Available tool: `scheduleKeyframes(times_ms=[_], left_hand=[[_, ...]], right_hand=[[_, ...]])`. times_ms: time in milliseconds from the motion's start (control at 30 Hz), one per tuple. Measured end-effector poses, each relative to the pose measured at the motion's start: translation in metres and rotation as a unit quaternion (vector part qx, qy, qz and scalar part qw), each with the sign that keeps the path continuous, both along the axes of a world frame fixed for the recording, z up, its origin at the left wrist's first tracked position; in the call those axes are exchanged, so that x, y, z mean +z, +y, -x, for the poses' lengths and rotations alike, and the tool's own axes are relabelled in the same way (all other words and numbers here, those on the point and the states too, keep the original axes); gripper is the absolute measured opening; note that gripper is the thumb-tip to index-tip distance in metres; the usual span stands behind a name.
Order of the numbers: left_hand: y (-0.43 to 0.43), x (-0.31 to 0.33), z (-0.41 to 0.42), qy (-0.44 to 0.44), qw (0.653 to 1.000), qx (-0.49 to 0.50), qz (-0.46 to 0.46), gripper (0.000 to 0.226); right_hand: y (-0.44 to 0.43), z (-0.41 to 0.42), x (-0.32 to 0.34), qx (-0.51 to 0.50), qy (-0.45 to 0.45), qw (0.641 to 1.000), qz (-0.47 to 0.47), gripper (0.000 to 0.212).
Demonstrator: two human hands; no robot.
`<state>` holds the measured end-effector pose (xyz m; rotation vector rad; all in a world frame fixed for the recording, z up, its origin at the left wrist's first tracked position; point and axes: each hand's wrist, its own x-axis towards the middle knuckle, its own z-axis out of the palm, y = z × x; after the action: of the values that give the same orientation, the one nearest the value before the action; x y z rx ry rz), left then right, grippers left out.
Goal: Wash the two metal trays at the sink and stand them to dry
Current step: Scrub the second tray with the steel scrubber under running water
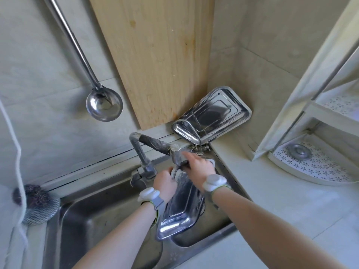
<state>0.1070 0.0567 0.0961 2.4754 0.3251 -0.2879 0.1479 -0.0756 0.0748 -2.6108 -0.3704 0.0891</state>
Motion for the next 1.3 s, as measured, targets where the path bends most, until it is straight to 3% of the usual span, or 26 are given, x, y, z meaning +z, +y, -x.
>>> scheduleKeyframes(times_ms=[100,167,233,400,467,533,633,700,767,867,933,1000,1167,1300], left_hand=[[0.002,-0.004,-0.001,-0.013,1.0,0.0,0.015,0.02],[0.004,-0.005,0.004,-0.02,1.0,-0.013,0.004,0.012],[0.004,-0.006,0.005,-0.03,0.999,-0.025,0.0,0.018],[-0.003,-0.011,-0.003,-0.033,0.999,-0.008,0.022,0.038],[0.003,-0.011,-0.003,-0.035,0.999,-0.009,0.038,0.03],[0.012,-0.012,0.003,-0.045,0.998,0.001,0.042,0.025],[0.013,-0.011,0.011,-0.052,0.995,0.034,0.079,0.018],[0.013,-0.015,0.015,-0.055,0.989,0.043,0.127,0.013],[0.014,-0.016,0.017,-0.039,0.986,0.042,0.159,0.017],[0.025,-0.016,0.016,-0.032,0.985,0.034,0.166,0.013],[0.03,-0.015,0.014,-0.038,0.987,0.007,0.154,0.031],[0.028,-0.017,0.011,-0.024,0.994,-0.027,0.103,0.035],[0.012,-0.019,0.008,-0.038,0.997,-0.031,-0.062,0.026],[0.016,-0.021,0.003,-0.031,0.995,-0.026,-0.095,0.032]], right_hand=[[-0.001,0.002,0.005,0.051,-0.045,0.998,-0.013,0.025],[-0.032,-0.01,0.0,-0.043,0.056,0.997,0.032,0.034],[-0.045,-0.013,-0.007,-0.12,0.128,0.983,0.063,0.038],[0.011,0.003,0.012,0.067,-0.023,0.997,0.027,0.02],[-0.009,-0.002,0.01,0.029,0.001,1.0,-0.008,0.026],[-0.041,-0.007,-0.006,-0.074,0.078,0.994,-0.024,0.035],[-0.066,-0.004,-0.033,-0.226,0.227,0.931,-0.175,0.028],[-0.064,0.005,-0.045,-0.258,0.303,0.882,-0.251,0.018],[-0.062,0.015,-0.05,-0.283,0.321,0.858,-0.285,0.013],[-0.06,0.014,-0.049,-0.286,0.266,0.892,-0.226,0.01],[-0.06,0.009,-0.041,-0.251,0.22,0.939,-0.085,0.025],[-0.053,0.004,-0.028,-0.193,0.187,0.963,0.011,0.027],[-0.003,-0.006,0.005,-0.031,0.137,0.989,0.042,0.015],[0.03,-0.005,0.019,0.03,0.058,0.997,0.05,0.034]])
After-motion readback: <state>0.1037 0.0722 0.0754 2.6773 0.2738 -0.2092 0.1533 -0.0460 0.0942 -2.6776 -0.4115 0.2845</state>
